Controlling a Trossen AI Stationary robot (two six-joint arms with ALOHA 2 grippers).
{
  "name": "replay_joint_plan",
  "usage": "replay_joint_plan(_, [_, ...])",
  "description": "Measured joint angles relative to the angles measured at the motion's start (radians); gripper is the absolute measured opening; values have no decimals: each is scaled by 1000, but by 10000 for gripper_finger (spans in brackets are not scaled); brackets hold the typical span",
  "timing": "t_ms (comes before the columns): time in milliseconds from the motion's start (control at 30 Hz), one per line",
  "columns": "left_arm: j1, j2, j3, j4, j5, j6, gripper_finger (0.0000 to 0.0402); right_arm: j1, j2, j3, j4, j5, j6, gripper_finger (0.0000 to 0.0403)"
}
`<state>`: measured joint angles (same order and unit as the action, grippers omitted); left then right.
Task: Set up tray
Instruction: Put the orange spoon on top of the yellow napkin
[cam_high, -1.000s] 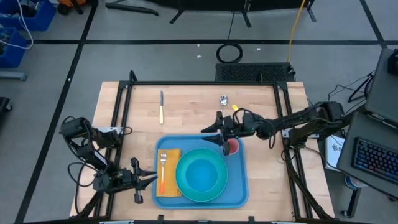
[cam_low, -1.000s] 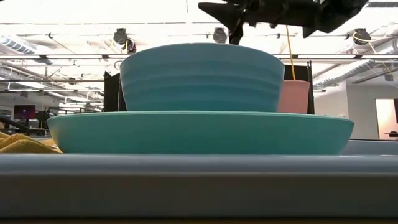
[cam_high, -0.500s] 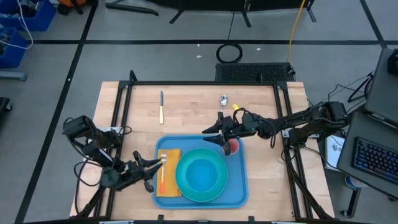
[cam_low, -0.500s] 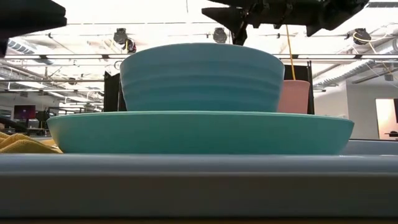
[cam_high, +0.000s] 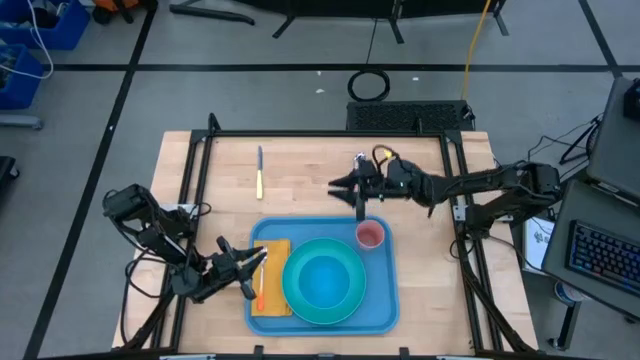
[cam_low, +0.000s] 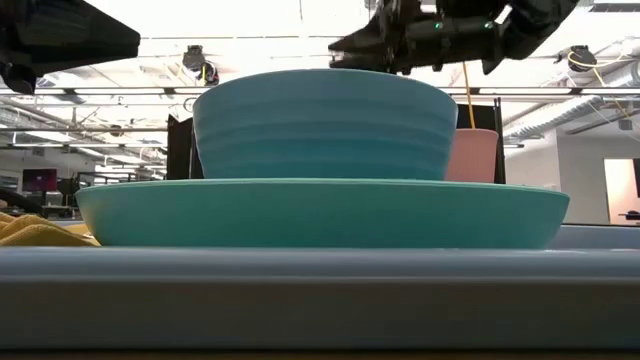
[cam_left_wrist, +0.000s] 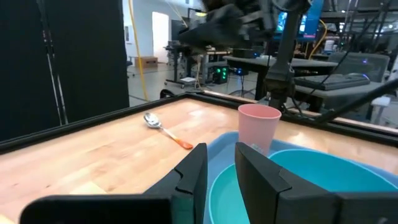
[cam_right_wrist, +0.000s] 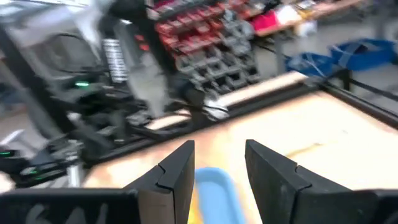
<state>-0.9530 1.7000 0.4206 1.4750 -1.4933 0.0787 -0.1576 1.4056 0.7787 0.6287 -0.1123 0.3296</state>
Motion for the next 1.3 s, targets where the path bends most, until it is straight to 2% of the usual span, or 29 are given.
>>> replay_joint_plan(233, [-17, -15, 0, 88, -1, 83, 86, -194, -65, 67, -319, -75, 31, 132])
replay_joint_plan(400, [-19, -127, 0, 89, 9, 162, 85, -330, -70, 163, -587, -94, -10, 132])
replay_joint_plan(567, [-49, -251, 0, 77, 70, 238, 85, -449, -53, 226, -730, -110, -62, 132])
replay_joint_plan(800, [-109, -357, -6, 54, 120, 303, 85, -586, 25, 232, -775, -209, -87, 132])
replay_joint_plan(900, [-126, -373, -23, 51, 199, 282, 85, -626, 78, 232, -787, -265, -94, 132])
replay_joint_plan(1067, [-136, -401, -63, 52, 354, 215, 85, -679, 140, 232, -782, -264, -134, 132])
replay_joint_plan(1300, [-134, -436, -124, 52, 496, 154, 85, -731, 201, 232, -787, -393, -142, 132])
